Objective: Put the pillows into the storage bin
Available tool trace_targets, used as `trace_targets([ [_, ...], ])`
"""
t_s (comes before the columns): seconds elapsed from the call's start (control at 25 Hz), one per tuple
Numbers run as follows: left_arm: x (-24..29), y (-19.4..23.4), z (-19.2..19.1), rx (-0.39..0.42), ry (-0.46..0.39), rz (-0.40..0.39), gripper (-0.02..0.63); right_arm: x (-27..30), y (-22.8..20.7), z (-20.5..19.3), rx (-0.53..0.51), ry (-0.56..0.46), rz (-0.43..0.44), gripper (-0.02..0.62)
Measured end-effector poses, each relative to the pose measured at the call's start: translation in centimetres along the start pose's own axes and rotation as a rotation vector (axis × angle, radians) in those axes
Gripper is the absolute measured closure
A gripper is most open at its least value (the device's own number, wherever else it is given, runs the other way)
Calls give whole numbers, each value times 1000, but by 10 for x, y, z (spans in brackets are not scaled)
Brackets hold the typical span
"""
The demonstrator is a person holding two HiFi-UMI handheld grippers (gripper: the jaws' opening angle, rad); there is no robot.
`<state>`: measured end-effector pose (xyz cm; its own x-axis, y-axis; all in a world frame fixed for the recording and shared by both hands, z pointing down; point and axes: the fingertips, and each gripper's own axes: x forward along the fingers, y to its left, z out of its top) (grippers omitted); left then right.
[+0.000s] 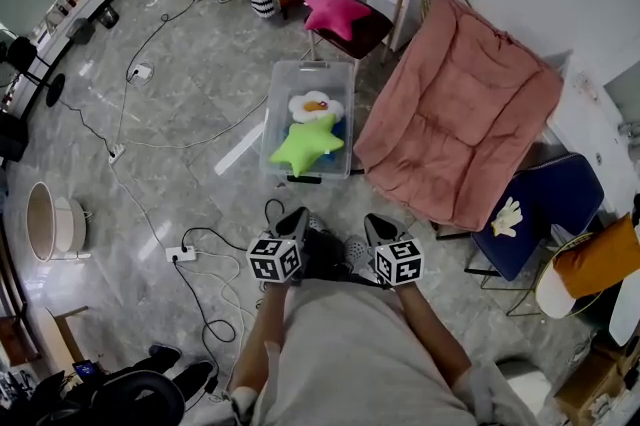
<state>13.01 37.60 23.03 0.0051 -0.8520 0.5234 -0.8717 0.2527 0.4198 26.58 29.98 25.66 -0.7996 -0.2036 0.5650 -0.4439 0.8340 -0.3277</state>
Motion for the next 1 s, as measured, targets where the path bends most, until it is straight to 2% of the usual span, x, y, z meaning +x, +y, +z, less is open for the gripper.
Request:
trace_targets([
  [0.28,5,-4,-3,17,21,-6,588,1,-8,-13,22,42,2,584],
  [0.68,9,11,15,31,-4,52,591,9,-8,7,18,-25,13,597],
  [1.0,19,-3,15,52,22,16,591,3,-17,7,21,-34,-1,597],
])
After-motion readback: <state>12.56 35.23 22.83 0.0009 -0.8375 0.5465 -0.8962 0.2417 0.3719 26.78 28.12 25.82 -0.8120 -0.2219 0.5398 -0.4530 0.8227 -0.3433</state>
